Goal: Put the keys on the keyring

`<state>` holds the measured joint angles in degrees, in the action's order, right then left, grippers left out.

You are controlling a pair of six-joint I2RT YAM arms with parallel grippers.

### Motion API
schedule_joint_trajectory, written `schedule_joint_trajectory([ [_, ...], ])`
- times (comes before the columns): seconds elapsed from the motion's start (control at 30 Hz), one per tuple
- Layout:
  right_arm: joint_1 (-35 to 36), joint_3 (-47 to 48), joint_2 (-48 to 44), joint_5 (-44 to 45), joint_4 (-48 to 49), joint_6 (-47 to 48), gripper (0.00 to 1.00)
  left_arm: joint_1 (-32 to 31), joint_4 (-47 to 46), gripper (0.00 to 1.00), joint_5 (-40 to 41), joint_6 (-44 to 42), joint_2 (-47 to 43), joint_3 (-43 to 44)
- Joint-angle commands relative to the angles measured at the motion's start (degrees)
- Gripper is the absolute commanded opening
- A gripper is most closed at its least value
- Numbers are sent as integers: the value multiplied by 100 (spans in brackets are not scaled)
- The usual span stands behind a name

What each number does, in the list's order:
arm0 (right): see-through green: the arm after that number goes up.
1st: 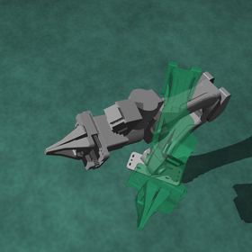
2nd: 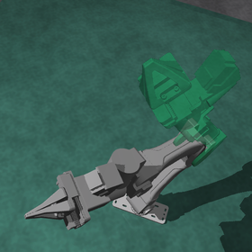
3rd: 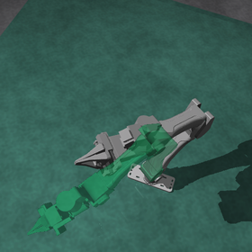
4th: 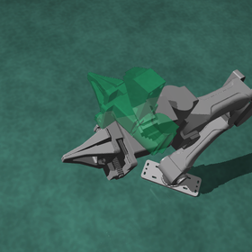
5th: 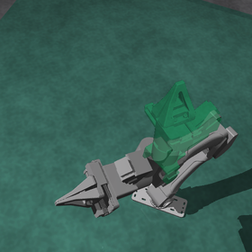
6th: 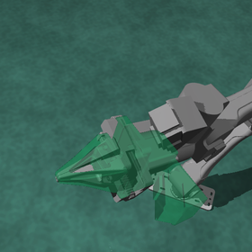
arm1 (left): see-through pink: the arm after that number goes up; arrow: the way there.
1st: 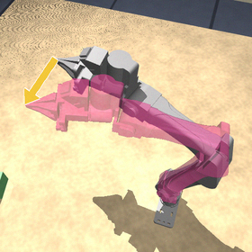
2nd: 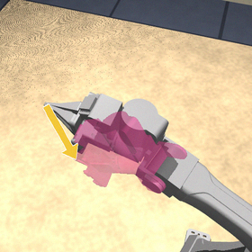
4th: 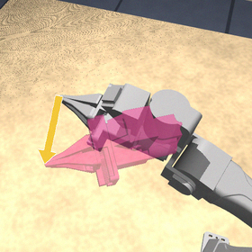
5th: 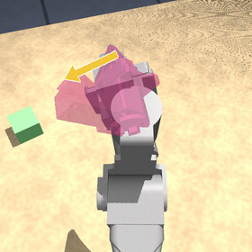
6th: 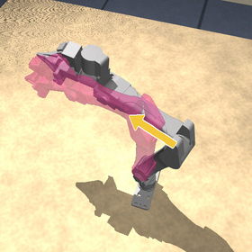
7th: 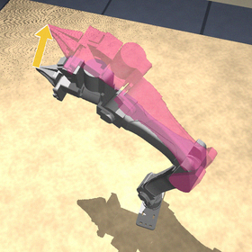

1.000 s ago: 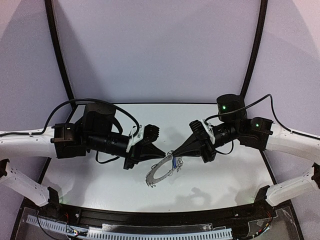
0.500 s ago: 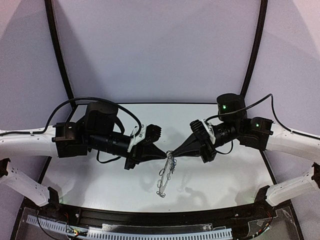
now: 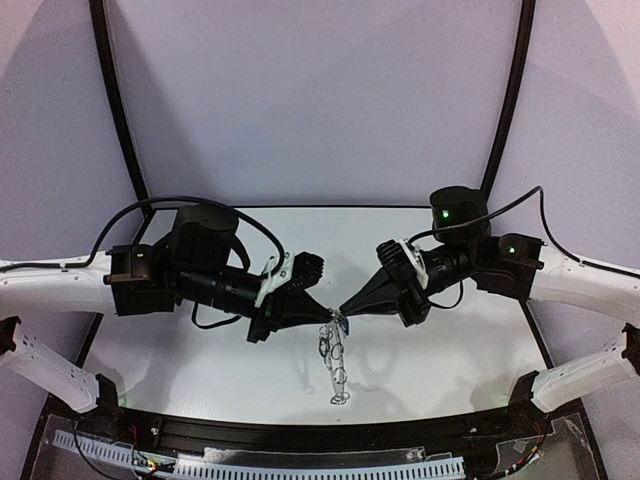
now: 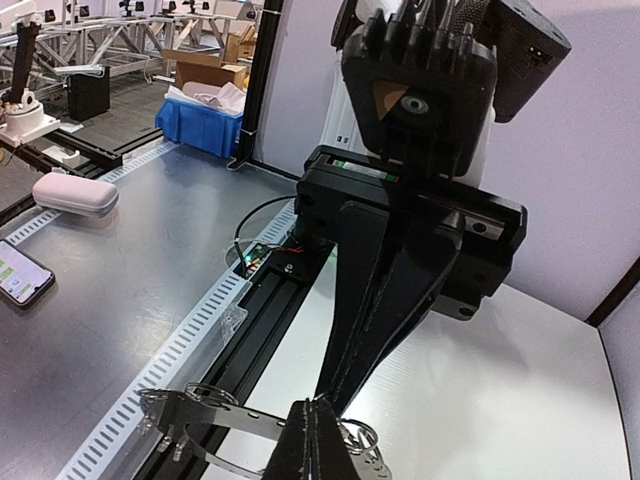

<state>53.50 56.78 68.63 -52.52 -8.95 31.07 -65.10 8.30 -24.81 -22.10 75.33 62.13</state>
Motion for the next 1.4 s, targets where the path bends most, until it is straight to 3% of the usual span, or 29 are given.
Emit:
schedule_joint_trajectory([
  [0.0, 97, 220, 117, 39, 243, -208, 0, 33, 97, 1, -88, -41, -90, 216],
  [0.5, 106, 905, 760, 566, -363, -723, 0, 28, 262, 1, -610, -543, -121, 266],
  [0.8, 115, 909, 819, 400, -201, -1246, 0, 32, -402, 1, -343, -222, -270, -77],
  [0.97, 134, 804, 733, 623, 11, -1404, 0, 32, -494, 25, -24, -44, -280, -114],
  [1.2, 143, 514, 463, 1271, 477, -1686, 0, 28, -565, 38, 771, 192, -553, -282],
  [1.3, 143, 516, 435, 1469, 488, -1764, 0, 27, -635, 55, 1283, 317, -750, -398],
  [1.37, 151, 518, 454, 1551, 498, -1824, 0, 24, -560, 58, 1664, 333, -836, -447],
])
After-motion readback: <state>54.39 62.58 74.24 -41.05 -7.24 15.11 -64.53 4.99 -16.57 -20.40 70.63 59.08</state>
